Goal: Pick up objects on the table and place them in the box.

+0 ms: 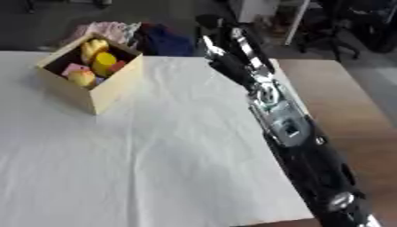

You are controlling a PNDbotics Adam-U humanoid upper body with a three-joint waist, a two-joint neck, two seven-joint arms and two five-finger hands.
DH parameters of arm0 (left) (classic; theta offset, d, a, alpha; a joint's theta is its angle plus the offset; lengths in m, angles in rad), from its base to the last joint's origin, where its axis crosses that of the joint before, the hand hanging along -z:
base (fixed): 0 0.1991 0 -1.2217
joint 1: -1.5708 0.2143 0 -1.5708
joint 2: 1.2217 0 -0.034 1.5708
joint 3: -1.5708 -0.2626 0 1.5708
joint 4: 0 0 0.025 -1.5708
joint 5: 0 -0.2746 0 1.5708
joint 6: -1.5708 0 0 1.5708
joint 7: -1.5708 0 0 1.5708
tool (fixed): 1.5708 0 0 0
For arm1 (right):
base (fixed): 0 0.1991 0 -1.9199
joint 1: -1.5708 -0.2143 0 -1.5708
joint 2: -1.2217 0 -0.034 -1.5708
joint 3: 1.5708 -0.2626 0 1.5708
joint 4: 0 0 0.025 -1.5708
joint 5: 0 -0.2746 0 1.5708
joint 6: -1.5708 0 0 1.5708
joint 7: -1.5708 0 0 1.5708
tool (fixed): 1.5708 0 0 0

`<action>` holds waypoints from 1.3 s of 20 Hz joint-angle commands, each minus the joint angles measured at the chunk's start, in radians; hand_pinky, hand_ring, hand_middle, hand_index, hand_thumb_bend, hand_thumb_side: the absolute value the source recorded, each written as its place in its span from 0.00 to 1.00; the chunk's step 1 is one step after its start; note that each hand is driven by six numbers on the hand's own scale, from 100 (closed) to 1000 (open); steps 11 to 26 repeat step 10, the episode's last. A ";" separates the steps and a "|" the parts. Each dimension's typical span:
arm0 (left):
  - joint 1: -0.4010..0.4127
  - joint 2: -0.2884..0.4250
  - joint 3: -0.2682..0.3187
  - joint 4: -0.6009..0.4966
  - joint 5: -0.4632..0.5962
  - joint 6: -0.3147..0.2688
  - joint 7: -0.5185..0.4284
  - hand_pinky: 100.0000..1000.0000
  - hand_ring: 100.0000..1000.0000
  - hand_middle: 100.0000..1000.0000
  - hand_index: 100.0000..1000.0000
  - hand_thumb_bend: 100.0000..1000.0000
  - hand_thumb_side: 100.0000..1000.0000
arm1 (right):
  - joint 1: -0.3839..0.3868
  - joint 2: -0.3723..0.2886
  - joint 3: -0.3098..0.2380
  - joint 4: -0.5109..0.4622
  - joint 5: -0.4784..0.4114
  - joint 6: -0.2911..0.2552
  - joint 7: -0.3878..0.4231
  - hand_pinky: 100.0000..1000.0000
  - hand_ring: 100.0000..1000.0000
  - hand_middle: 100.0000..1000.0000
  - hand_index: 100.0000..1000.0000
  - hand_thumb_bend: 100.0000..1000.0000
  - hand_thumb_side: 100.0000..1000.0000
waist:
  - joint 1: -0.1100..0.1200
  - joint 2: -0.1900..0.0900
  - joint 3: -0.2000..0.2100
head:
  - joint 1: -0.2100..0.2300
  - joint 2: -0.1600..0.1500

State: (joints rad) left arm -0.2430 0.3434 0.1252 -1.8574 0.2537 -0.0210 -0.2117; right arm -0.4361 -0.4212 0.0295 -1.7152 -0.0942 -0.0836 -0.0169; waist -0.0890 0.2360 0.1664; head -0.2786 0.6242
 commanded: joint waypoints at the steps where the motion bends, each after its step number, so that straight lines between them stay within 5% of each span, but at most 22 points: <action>1: -0.001 0.012 0.013 -0.008 -0.008 -0.008 0.004 0.74 0.56 0.64 0.84 0.00 0.70 | 0.057 0.043 -0.035 -0.063 -0.025 -0.022 0.008 0.57 0.57 0.63 0.77 0.00 0.62 | 0.003 -0.027 -0.003 | 0.006 0.002; 10: 0.010 -0.001 0.011 0.001 -0.020 -0.019 -0.002 0.74 0.57 0.65 0.83 0.00 0.71 | 0.232 0.164 -0.038 -0.062 -0.031 -0.057 0.021 0.56 0.55 0.62 0.76 0.00 0.70 | 0.003 -0.026 -0.024 | 0.025 0.030; 26: 0.010 -0.001 0.011 0.001 -0.020 -0.019 -0.002 0.74 0.57 0.65 0.83 0.00 0.71 | 0.232 0.164 -0.038 -0.062 -0.031 -0.057 0.021 0.56 0.55 0.62 0.76 0.00 0.70 | 0.003 -0.026 -0.024 | 0.025 0.030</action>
